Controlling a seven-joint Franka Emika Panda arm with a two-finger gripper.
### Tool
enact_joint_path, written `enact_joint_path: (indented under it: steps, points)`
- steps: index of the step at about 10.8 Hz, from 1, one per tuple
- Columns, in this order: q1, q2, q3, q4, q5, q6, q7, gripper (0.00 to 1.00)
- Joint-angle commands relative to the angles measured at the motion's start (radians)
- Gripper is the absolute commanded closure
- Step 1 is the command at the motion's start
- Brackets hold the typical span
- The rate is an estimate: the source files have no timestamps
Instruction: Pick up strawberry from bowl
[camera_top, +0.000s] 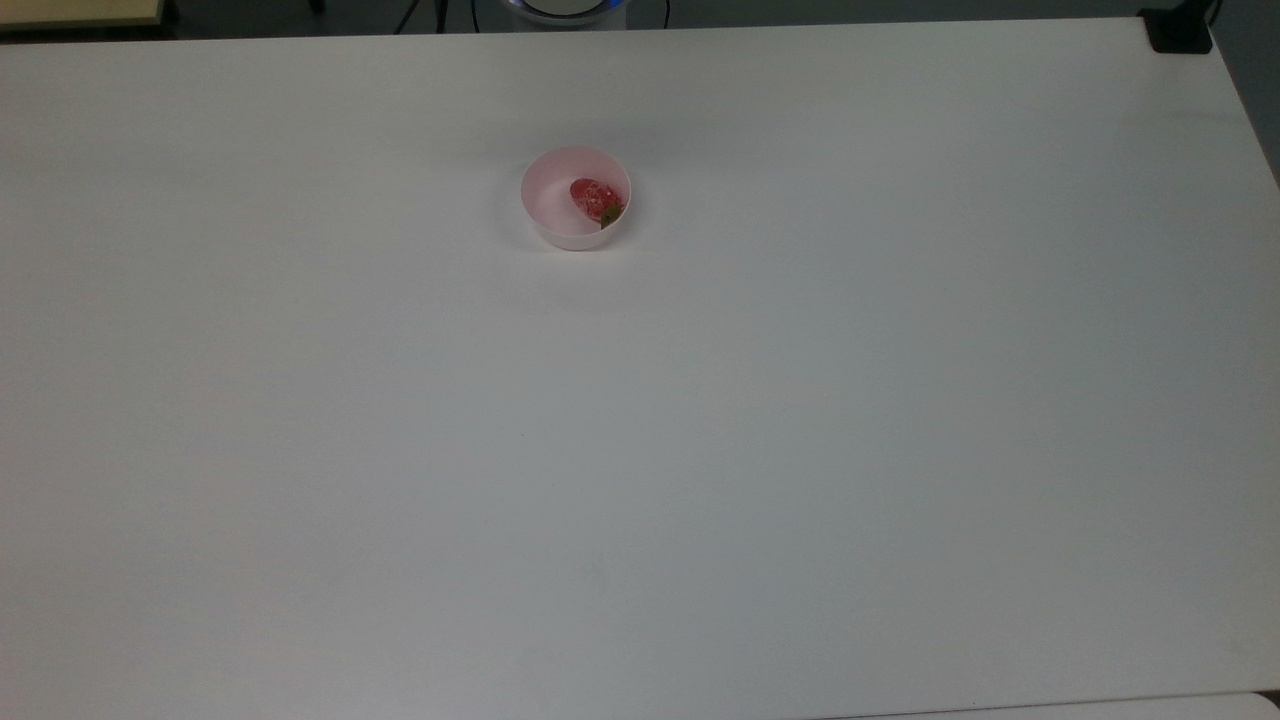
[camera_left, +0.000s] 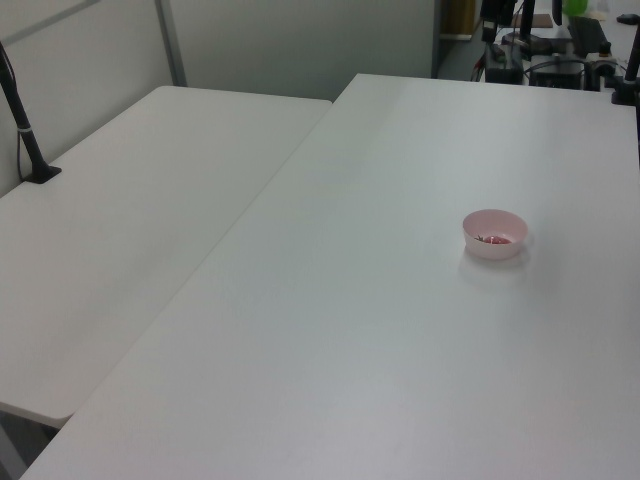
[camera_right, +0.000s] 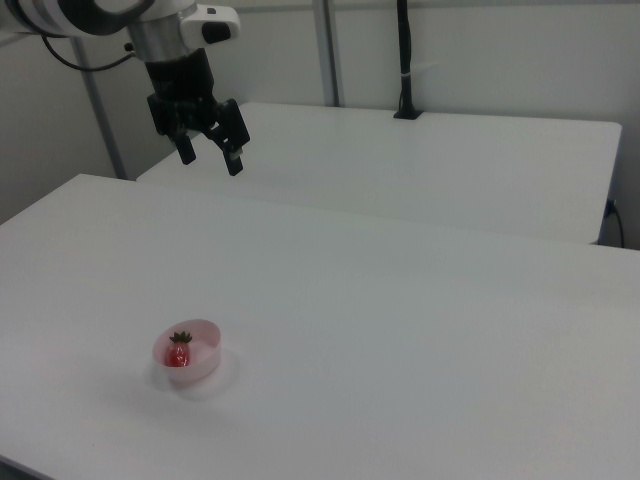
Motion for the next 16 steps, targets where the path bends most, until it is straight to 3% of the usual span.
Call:
enact_joint_path:
  steps: [1, 7, 8, 9, 10, 12, 16]
  points:
    - [0.005, -0.005, -0.006, -0.018, 0.019, 0.015, -0.029, 0.0]
    - [0.008, -0.005, -0.006, -0.018, 0.018, 0.009, -0.041, 0.0]
    - [0.012, -0.003, -0.002, -0.033, 0.018, 0.008, -0.161, 0.0]
    - [0.015, 0.003, 0.007, -0.073, 0.015, 0.006, -0.351, 0.0]
    - [0.017, 0.009, 0.013, -0.102, 0.006, 0.008, -0.416, 0.0]
    - [0.021, 0.033, 0.017, -0.165, 0.004, 0.012, -0.413, 0.0]
    - [0.084, 0.067, 0.033, -0.306, 0.002, 0.037, -0.413, 0.11]
